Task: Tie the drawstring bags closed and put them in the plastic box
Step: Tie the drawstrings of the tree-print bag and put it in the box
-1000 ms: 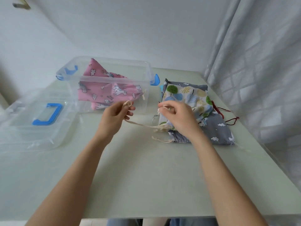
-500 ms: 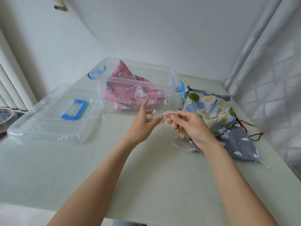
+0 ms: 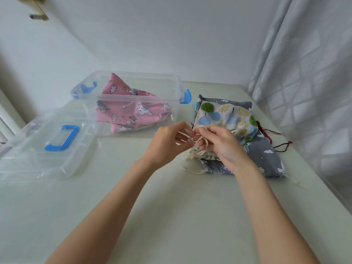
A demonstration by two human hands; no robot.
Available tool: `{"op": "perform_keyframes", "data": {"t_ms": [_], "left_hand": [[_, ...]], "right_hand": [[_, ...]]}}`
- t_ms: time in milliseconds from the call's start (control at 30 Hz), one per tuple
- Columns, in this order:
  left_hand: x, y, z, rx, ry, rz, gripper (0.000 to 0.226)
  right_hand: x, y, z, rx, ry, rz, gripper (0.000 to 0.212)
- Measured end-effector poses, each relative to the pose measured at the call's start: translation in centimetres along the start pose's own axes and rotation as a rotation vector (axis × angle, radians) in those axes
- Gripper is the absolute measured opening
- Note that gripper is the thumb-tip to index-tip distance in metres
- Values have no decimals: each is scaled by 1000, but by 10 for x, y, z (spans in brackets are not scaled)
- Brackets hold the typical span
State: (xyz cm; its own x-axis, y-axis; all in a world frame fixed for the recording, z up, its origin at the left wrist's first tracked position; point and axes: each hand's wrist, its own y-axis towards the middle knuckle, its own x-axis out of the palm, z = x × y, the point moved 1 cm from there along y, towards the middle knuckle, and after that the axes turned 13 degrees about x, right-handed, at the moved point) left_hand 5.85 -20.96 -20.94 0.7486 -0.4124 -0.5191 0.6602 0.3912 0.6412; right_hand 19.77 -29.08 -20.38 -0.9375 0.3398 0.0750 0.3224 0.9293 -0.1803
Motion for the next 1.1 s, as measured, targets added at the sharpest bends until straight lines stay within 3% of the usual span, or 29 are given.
{"op": "perform_keyframes", "data": {"t_ms": [167,333,500,633,733,833,967,1100], "left_hand": [[-5,-4,0,-134,-97,120,11],[-17,-1,9,-276,-467,258,18],[-17,-7,9,-370,-580,254,15],[-17,-8,10,-377,-663,281,14],[-14,-10,15,-356,-831,188,28],[-6,-14,17,-371,-743,52,29],[3,-16,11,-323,-487,56,7],[10,-16,13,-209,-378,34,17]], "right_hand": [[-2,2,-1,-25,-128,26,15],[0,-1,-2,-64,-402,-4,27],[6,-7,-5,-48,-289,-105,25],[1,-7,-5,-33,-206,-57,21],[-2,-7,-3,-25,-142,-26,16],[-4,-9,-4,-40,-87,-54,18],[-7,-12,-6,-65,-50,-113,16],[-6,-16,-8,-125,-161,-157,16]]}}
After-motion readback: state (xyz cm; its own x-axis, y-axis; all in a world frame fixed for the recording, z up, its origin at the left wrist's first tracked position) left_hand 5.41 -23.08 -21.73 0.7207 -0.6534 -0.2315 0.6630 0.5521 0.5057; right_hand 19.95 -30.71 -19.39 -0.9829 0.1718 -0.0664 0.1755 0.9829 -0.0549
